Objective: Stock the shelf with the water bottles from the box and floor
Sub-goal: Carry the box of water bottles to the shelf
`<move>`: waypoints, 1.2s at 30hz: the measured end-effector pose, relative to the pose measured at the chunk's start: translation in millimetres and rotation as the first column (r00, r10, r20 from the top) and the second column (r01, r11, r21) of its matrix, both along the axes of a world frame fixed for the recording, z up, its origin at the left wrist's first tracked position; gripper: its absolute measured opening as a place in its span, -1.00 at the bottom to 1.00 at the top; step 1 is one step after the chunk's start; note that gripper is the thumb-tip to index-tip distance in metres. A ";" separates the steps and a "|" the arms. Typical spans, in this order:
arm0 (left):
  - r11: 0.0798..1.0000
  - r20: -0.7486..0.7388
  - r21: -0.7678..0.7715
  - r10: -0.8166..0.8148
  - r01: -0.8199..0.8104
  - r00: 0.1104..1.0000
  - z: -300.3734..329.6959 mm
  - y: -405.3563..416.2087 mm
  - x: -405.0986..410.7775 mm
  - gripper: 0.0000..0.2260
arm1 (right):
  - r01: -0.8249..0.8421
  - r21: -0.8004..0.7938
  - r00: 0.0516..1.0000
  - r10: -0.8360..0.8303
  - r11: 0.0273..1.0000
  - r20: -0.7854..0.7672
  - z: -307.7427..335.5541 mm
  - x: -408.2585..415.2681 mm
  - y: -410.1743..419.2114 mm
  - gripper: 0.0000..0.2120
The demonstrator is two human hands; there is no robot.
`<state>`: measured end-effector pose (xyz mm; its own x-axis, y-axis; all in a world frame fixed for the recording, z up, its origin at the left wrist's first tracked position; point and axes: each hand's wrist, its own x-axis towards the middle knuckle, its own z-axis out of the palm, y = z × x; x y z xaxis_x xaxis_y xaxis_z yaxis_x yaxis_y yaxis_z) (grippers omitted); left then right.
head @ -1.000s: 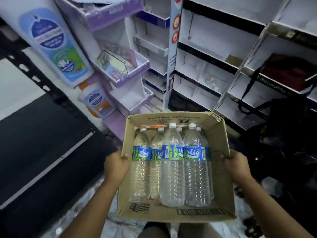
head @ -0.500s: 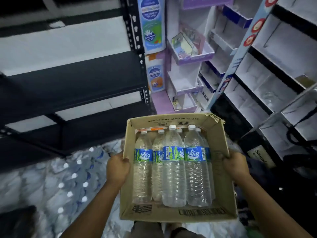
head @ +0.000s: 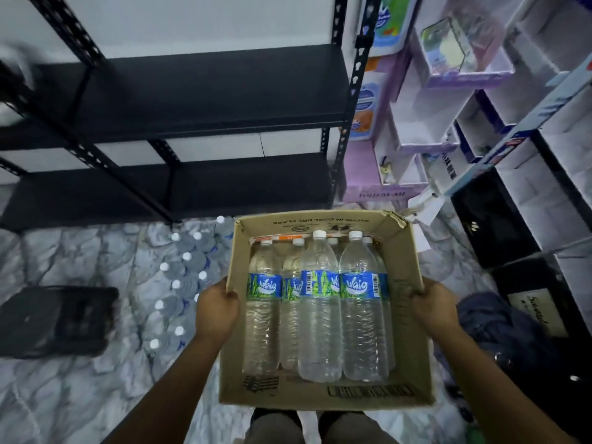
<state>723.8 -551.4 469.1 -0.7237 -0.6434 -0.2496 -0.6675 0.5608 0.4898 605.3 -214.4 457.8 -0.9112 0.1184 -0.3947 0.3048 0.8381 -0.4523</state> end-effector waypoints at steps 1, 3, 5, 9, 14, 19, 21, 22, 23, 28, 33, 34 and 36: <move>1.000 -0.005 0.002 0.008 -0.008 1.000 -4.6 -7.8 2.2 -0.87 | 0.002 0.006 1.000 -0.002 1.000 0.012 -2.5 0.5 -7.3 -0.84; 1.000 0.005 0.009 0.017 -0.017 1.000 -14.5 -22.6 4.9 -0.88 | -0.003 0.012 1.000 0.002 1.000 0.020 -6.5 0.0 -21.4 -0.83; 0.999 0.029 0.019 0.030 -0.030 0.999 -24.1 -37.0 4.1 -0.89 | -0.013 0.019 0.999 0.013 1.000 0.032 -11.2 -2.8 -35.9 -0.83; 1.000 0.060 0.017 0.019 -0.020 0.998 -46.4 -64.6 -6.2 -0.87 | -0.002 0.013 1.000 0.002 1.000 0.022 -26.5 -13.3 -64.6 -0.83; 0.999 0.023 -0.023 -0.028 0.028 0.999 -91.8 -91.5 -38.3 -0.86 | 0.002 -0.018 1.000 -0.002 1.000 0.001 -74.7 -36.3 -88.9 -0.87; 1.000 0.002 -0.012 0.023 -0.023 1.000 -171.0 -108.2 -76.5 -0.85 | -0.033 -0.035 0.999 0.032 0.999 -0.019 -148.2 -73.4 -106.9 -0.87; 0.999 -0.017 -0.020 0.033 -0.033 0.999 -210.2 -111.8 -90.1 -0.86 | -0.042 -0.055 0.998 0.039 0.998 -0.054 -186.6 -91.4 -111.9 -0.81; 0.999 -0.026 -0.024 0.033 -0.033 0.999 -229.9 -112.9 -96.8 -0.86 | -0.037 -0.068 0.997 0.032 0.997 -0.073 -207.1 -100.5 -113.8 -0.79; 0.999 -0.039 -0.033 0.032 -0.033 0.999 -250.5 -113.9 -103.6 -0.86 | -0.038 -0.075 0.995 0.031 0.996 -0.091 -228.2 -109.4 -115.6 -0.79; 0.999 -0.107 -0.021 0.035 -0.037 0.994 -355.9 -124.3 -139.9 -0.88 | -0.077 -0.062 0.986 0.066 0.995 -0.155 -334.0 -155.4 -119.1 -0.78; 0.998 -0.145 -0.057 0.008 -0.017 0.989 -438.8 -129.1 -175.4 -0.87 | -0.110 -0.083 0.977 0.093 0.990 -0.194 -420.8 -194.5 -121.2 -0.84; 0.999 -0.159 -0.054 -0.004 -0.005 0.987 -453.0 -129.7 -181.6 -0.85 | -0.126 -0.101 0.972 0.102 0.987 -0.212 -435.4 -201.5 -121.3 -0.84; 0.999 -0.175 -0.030 -0.021 0.016 0.984 -479.3 -132.0 -193.7 -0.77 | -0.162 -0.128 0.958 0.125 0.978 -0.258 -463.6 -216.0 -121.6 -0.82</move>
